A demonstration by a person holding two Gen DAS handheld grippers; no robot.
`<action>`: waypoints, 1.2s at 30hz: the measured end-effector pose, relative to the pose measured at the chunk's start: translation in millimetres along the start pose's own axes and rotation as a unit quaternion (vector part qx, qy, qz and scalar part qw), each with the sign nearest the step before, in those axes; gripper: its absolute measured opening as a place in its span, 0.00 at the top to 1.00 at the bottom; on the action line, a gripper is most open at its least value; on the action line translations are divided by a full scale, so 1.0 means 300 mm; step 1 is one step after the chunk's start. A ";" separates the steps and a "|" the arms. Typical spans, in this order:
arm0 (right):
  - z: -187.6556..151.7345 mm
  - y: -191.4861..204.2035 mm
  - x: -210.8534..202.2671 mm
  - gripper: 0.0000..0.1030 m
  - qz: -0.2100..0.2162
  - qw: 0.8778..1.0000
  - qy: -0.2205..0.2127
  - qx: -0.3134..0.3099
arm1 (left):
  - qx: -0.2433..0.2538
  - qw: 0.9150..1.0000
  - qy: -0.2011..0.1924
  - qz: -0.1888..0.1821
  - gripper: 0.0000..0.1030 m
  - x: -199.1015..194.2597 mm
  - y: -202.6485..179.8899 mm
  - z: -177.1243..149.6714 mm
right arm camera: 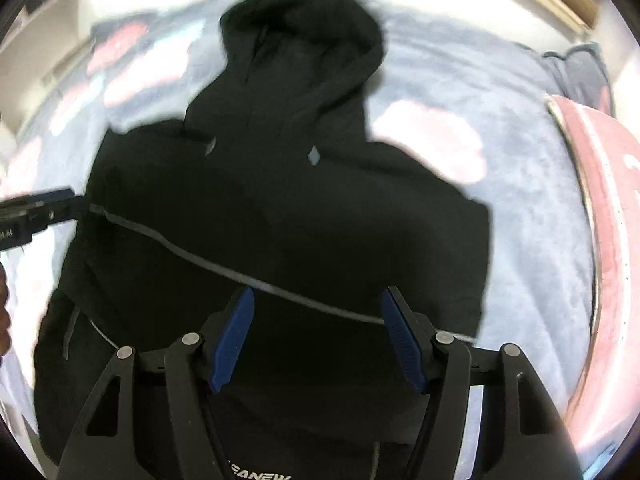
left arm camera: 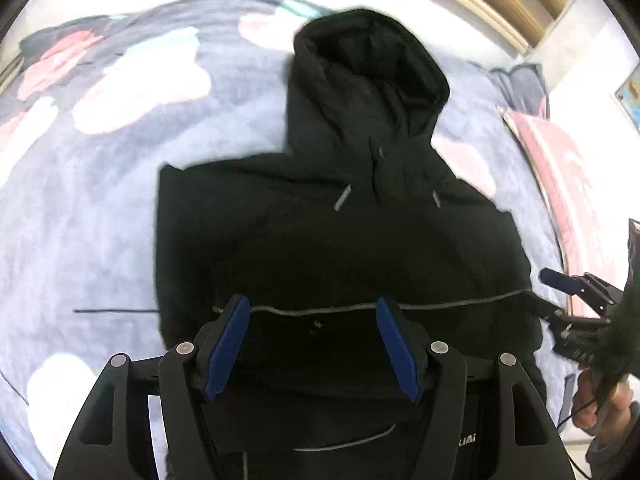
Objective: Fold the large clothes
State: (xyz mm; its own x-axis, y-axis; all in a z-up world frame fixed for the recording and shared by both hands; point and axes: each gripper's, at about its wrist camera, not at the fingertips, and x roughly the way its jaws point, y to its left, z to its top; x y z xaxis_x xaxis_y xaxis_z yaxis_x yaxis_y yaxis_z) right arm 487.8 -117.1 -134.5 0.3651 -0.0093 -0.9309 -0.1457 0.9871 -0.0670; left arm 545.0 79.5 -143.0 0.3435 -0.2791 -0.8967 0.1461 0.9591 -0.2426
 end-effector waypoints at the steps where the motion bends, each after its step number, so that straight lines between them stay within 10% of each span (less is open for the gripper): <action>1: -0.014 0.021 0.046 0.33 -0.011 1.000 0.016 -0.007 | -0.004 1.000 0.017 0.015 0.35 0.045 0.005 -0.013; 9: -0.055 -0.002 0.192 0.33 -0.012 0.995 0.096 0.004 | 0.050 0.987 0.099 0.116 0.34 0.240 0.000 -0.057; 15: 0.112 -0.154 0.002 0.33 0.038 0.998 0.019 0.050 | 0.049 0.998 -0.017 0.028 0.34 0.000 -0.042 0.135; 22: 0.565 -0.291 -0.052 0.32 0.047 0.988 -0.083 0.123 | 0.024 0.992 -0.122 0.018 0.34 -0.017 -0.004 0.561; 33: 0.817 -0.429 0.319 0.32 0.086 0.975 -0.037 0.201 | -0.036 0.997 -0.068 0.001 0.34 0.382 0.054 0.867; 35: 0.831 -0.408 0.389 0.50 0.092 0.976 -0.022 0.197 | -0.050 0.997 -0.053 -0.016 0.34 0.449 0.071 0.866; 36: 0.843 -0.396 0.420 0.89 0.089 0.978 -0.016 0.190 | -0.060 0.997 -0.051 -0.026 0.37 0.462 0.083 0.876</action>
State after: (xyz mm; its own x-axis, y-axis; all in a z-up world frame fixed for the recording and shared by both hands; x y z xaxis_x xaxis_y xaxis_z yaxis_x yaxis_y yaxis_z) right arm 783.6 -195.2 -153.1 0.3936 0.1677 -0.9039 0.1409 0.9606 0.2396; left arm 840.2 52.3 -176.1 0.4323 -0.3262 -0.8407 0.0561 0.9402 -0.3359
